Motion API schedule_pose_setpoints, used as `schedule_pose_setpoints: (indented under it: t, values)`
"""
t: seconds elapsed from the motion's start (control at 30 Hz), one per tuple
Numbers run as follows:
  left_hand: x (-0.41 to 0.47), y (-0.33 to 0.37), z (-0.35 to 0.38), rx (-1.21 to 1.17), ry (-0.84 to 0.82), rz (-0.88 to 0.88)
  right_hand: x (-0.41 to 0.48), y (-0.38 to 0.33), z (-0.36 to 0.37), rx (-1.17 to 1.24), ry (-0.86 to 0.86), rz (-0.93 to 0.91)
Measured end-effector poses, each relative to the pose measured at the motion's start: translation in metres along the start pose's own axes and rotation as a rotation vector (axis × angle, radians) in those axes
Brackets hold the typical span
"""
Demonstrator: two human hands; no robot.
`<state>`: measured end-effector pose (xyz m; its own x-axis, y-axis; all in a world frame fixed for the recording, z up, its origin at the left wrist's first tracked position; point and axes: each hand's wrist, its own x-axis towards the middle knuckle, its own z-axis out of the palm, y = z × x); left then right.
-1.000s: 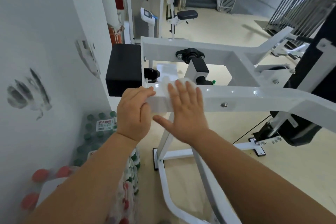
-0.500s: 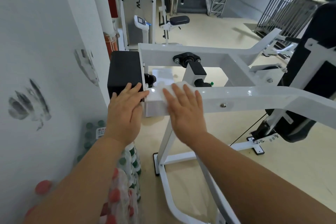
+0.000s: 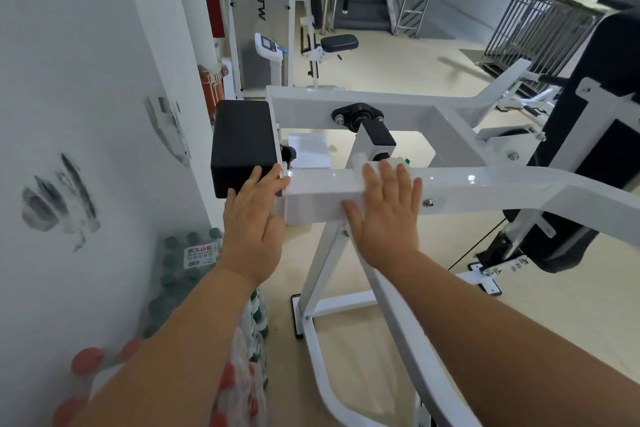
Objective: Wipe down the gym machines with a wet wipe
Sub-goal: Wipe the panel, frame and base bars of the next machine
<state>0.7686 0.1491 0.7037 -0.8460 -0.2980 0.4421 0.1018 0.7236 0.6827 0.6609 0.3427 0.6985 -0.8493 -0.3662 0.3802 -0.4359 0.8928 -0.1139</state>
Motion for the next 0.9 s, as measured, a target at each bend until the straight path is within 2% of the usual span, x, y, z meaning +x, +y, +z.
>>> schedule_pose_setpoints:
  t: [0.17,0.3,0.37,0.5,0.6,0.77,0.9]
  values:
    - [0.001,0.001,0.002,-0.172,0.031,-0.103,-0.011,-0.082,0.009,0.034,0.029,-0.267]
    - [0.000,0.001,-0.005,-0.149,-0.015,-0.096,-0.008,-0.063,0.009,0.063,0.059,-0.337]
    - [0.000,0.000,-0.007,-0.150,-0.034,-0.088,-0.006,-0.030,0.012,0.045,0.082,-0.271]
    - [0.000,-0.001,-0.002,-0.155,-0.040,-0.080,-0.003,0.012,0.014,0.086,0.103,0.018]
    - [-0.001,-0.001,0.007,-0.182,-0.014,-0.093,-0.007,-0.023,0.016,0.122,0.085,0.038]
    - [-0.003,-0.004,0.006,-0.230,-0.003,-0.114,-0.046,-0.092,0.029,0.218,0.037,-0.155]
    - [-0.002,-0.002,0.003,-0.258,-0.034,-0.125,-0.057,-0.104,0.034,0.453,0.050,0.062]
